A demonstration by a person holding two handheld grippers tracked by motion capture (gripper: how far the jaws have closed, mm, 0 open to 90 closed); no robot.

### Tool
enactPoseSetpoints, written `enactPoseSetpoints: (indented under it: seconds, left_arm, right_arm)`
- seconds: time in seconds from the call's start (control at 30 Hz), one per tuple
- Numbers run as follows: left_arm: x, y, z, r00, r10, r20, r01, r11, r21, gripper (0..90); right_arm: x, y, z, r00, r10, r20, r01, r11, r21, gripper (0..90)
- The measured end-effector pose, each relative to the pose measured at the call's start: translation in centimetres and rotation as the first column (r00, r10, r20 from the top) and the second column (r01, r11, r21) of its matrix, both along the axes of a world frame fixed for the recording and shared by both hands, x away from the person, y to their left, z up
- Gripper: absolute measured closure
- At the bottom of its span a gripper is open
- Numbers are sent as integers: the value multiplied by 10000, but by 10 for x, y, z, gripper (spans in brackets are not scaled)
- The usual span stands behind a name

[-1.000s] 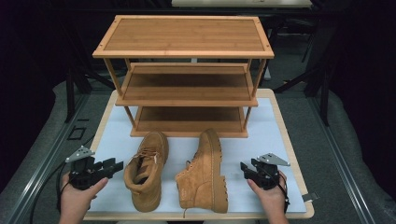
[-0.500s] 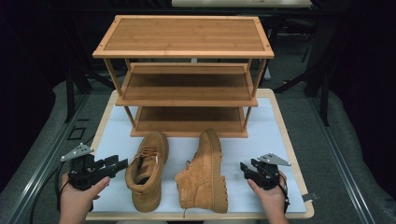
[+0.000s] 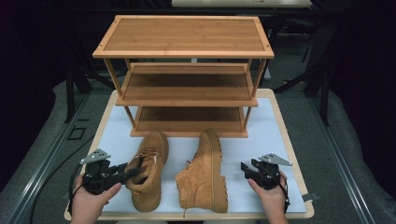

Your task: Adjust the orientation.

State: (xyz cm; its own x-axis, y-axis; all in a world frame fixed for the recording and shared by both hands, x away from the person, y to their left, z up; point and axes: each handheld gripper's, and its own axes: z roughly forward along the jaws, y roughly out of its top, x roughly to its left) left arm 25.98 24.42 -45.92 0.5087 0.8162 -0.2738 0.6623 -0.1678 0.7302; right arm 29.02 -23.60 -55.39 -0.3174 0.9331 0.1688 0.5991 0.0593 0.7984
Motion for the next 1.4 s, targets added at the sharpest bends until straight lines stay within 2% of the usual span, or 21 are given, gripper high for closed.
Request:
enactPoseSetpoints:
  seconds: [0.13,0.23,0.4,0.53,0.6,0.63,0.73,0.77,0.8,0.83,0.9,0.93,0.97,1.0,1.03,1.07,1.1,1.13,1.17,1.27,1.4]
  left_arm:
    - [5,0,4,9996,-261,-133,269,9975,660,718]
    - [9,5,10,9997,-244,-82,253,9904,1356,764]
    - [19,18,14,9991,-298,-297,344,9852,1679,771]
    - [31,18,22,9922,-589,-1102,824,9714,2227,762]
    - [36,13,27,9848,-666,-1605,1083,9576,2669,743]
    - [39,11,30,9785,-558,-1984,1108,9542,2780,722]
    - [49,6,39,9466,-332,-3207,1327,9466,2939,626]
    - [52,3,41,9384,-265,-3447,1437,9367,3193,623]
    - [52,3,41,9384,-265,-3447,1437,9367,3193,615]
    - [56,-1,44,9207,-29,-3903,1521,9236,3518,610]
    - [60,-4,44,8997,238,-4358,1557,9153,3714,612]
    - [60,-4,44,8997,238,-4358,1557,9153,3714,611]
    - [62,-6,41,8757,508,-4802,1588,9088,3857,611]
    - [63,-6,38,8605,599,-5060,1683,9039,3933,611]
    - [64,-6,36,8519,731,-5185,1664,9011,4004,612]
    - [64,-6,36,8519,731,-5185,1664,9011,4004,614]
    - [63,-8,31,8398,891,-5355,1697,8939,4150,626]
    - [63,-9,30,8341,930,-5437,1692,8950,4127,636]
    - [63,-10,29,8304,937,-5492,1706,8956,4108,655]
    - [65,-13,28,8247,1127,-5542,1663,8883,4280,692]
    - [68,-12,29,8106,1185,-5735,1675,8915,4210,728]
  right_arm:
    - [0,-1,0,10000,-68,67,68,9999,96,488]
    - [0,-2,0,9999,-89,82,88,9998,171,488]
    - [0,-2,-1,9997,-144,180,138,9994,303,488]
    - [0,-3,0,9999,-100,24,100,9996,257,489]
    - [0,-2,-1,10000,-46,-55,48,9997,251,491]
    - [1,-2,-1,10000,2,-86,1,9997,244,493]
    - [1,0,-2,9999,77,-106,-75,9997,230,493]
    - [1,0,-2,9999,96,-107,-93,9997,247,493]
    - [1,-1,-1,9999,94,-111,-91,9996,260,493]
    - [1,-1,-1,9999,99,-129,-96,9996,265,494]
    - [1,-1,-1,9999,88,-124,-84,9995,293,494]
    - [1,-1,-1,9999,88,-124,-84,9995,293,494]
    - [1,-2,-1,9999,106,-128,-102,9995,313,494]
    - [1,-2,-1,9998,110,-160,-105,9994,338,494]
    - [1,-2,-2,9999,112,-94,-108,9991,399,495]
    - [1,-1,-2,9999,143,-45,-141,9990,419,495]
    - [2,-1,-3,9999,141,-27,-140,9992,385,495]
    - [2,-1,-3,9998,176,-24,-175,9991,385,494]
    - [2,-1,-3,9997,232,-45,-230,9991,360,495]
    - [2,-2,-2,9994,267,-224,-260,9992,310,495]
    - [2,-2,-3,9994,279,-213,-272,9992,302,495]
